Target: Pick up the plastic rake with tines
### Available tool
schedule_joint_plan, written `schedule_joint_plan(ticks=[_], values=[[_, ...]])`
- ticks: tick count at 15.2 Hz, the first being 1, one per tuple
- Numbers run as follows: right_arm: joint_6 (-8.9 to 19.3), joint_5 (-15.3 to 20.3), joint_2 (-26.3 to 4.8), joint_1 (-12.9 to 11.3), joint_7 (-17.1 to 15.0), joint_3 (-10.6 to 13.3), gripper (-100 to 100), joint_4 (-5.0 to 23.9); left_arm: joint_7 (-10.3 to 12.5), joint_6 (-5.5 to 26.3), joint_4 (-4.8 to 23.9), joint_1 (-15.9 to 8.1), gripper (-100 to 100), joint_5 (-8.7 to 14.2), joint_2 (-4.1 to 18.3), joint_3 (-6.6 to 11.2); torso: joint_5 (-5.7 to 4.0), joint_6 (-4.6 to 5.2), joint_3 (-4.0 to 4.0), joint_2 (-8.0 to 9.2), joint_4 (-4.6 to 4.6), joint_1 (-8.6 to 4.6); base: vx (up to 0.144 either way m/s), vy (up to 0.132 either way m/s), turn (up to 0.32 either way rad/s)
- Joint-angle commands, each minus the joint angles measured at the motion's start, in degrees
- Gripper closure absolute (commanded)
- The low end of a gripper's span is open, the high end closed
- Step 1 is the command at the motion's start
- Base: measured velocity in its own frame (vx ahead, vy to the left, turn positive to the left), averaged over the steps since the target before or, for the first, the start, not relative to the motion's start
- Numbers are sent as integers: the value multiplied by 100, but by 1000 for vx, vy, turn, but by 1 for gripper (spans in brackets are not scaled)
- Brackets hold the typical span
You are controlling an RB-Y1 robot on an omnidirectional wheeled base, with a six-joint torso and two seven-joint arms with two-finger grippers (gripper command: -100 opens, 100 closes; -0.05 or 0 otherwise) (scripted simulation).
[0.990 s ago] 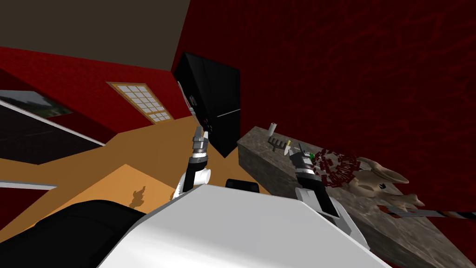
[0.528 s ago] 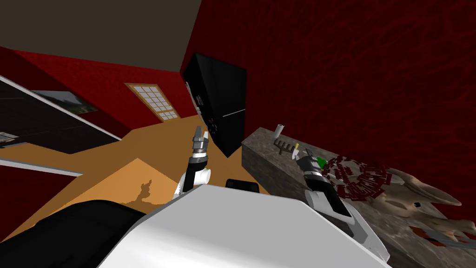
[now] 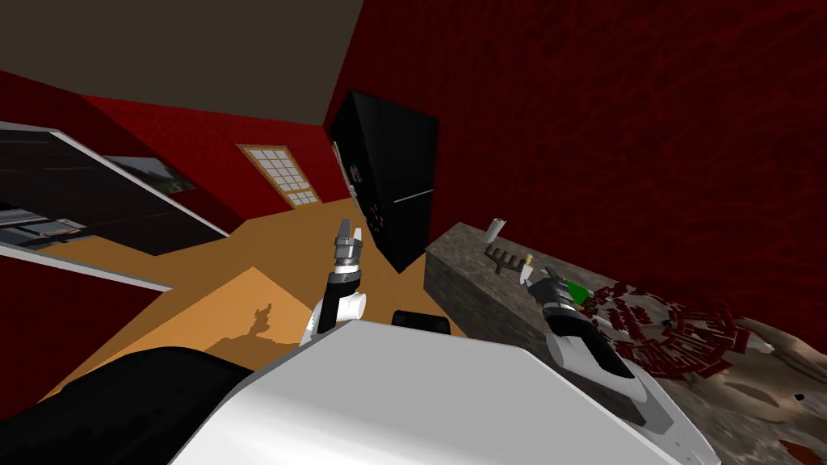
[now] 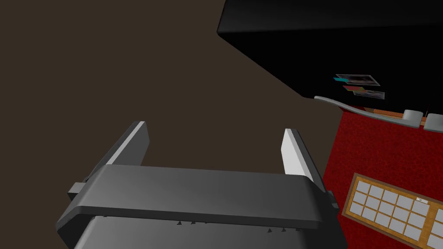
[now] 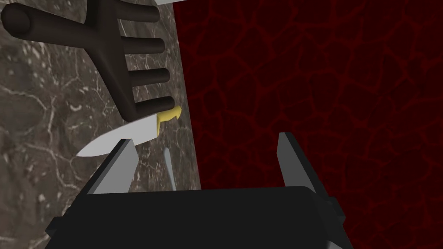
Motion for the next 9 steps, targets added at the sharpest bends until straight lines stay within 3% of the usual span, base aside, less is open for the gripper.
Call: schedule_joint_plan(ticks=[1,2,4,5,8,9], values=[[172,-10,11,13,-24,-25,-100,-4,0,0,0,0,0,0,0,0,0,0,0,0,0,0,22,22,0],[369,-189,-168,-4,-259,-248,-100,234,0,0,0,0,0,0,0,0,-1,1,1,2,1,-3,31,33,159],[564,-189,-168,-4,-259,-248,-100,234,0,0,0,0,0,0,0,0,0,-2,-1,-2,0,-2,33,36,112],[736,-373,-351,-20,-501,-478,-100,464,0,0,0,0,0,0,0,0,-1,0,0,0,0,-3,40,43,164],[968,-373,-351,-20,-501,-478,-100,480,0,0,0,0,0,0,0,0,0,0,-2,-4,-1,-1,36,34,67],[1150,-562,-537,-36,-748,-714,-100,733,0,0,0,0,0,0,0,0,-1,1,0,1,0,-5,24,33,154]])
